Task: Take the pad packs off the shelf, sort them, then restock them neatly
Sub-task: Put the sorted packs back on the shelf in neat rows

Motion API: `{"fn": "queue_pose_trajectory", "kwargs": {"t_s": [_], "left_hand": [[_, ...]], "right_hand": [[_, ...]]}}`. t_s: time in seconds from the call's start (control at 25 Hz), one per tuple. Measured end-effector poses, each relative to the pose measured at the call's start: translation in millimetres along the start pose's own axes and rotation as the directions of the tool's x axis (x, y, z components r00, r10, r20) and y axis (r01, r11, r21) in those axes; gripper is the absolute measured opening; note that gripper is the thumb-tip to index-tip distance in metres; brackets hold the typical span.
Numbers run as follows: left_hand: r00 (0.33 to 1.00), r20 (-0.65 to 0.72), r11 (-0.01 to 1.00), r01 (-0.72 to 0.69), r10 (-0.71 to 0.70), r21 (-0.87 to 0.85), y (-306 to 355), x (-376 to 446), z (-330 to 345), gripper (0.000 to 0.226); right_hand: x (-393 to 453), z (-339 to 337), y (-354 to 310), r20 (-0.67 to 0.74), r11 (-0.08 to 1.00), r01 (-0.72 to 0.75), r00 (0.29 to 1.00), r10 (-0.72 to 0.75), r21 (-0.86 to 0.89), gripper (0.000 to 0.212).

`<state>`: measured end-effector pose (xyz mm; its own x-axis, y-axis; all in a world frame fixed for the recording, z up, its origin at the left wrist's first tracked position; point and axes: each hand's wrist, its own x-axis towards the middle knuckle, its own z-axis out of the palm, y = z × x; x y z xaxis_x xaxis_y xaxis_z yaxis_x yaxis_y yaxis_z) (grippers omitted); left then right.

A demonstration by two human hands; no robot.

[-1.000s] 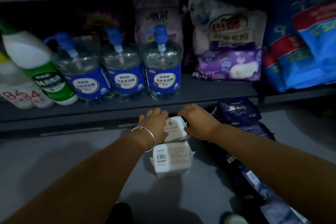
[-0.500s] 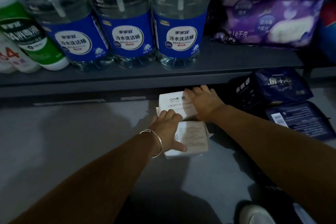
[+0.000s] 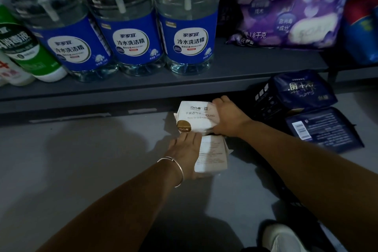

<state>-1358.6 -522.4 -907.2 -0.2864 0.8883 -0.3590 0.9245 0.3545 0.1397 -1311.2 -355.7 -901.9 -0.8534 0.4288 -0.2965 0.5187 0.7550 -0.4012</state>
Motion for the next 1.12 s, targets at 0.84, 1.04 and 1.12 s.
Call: {"fn": "queue_pose_trajectory", "kwargs": {"t_s": [0.84, 1.04, 1.12], "left_hand": [[0.991, 0.032, 0.969, -0.116, 0.126, -0.216, 13, -145, -317, 0.089], [0.990, -0.045, 0.958, -0.140, 0.133, -0.252, 15, -174, -389, 0.083], [0.988, -0.068, 0.948, -0.149, 0.135, -0.280, 14, -172, -408, 0.081]], "right_hand": [[-162, -277, -119, -0.436, 0.897, 0.146, 0.898, 0.056, 0.417, 0.064], [-183, -345, -156, -0.551, 0.905, 0.219, 0.835, 0.019, 0.364, 0.071], [-179, -361, -160, -0.574, 0.893, 0.245, 0.818, 0.018, 0.378, 0.072]]}}
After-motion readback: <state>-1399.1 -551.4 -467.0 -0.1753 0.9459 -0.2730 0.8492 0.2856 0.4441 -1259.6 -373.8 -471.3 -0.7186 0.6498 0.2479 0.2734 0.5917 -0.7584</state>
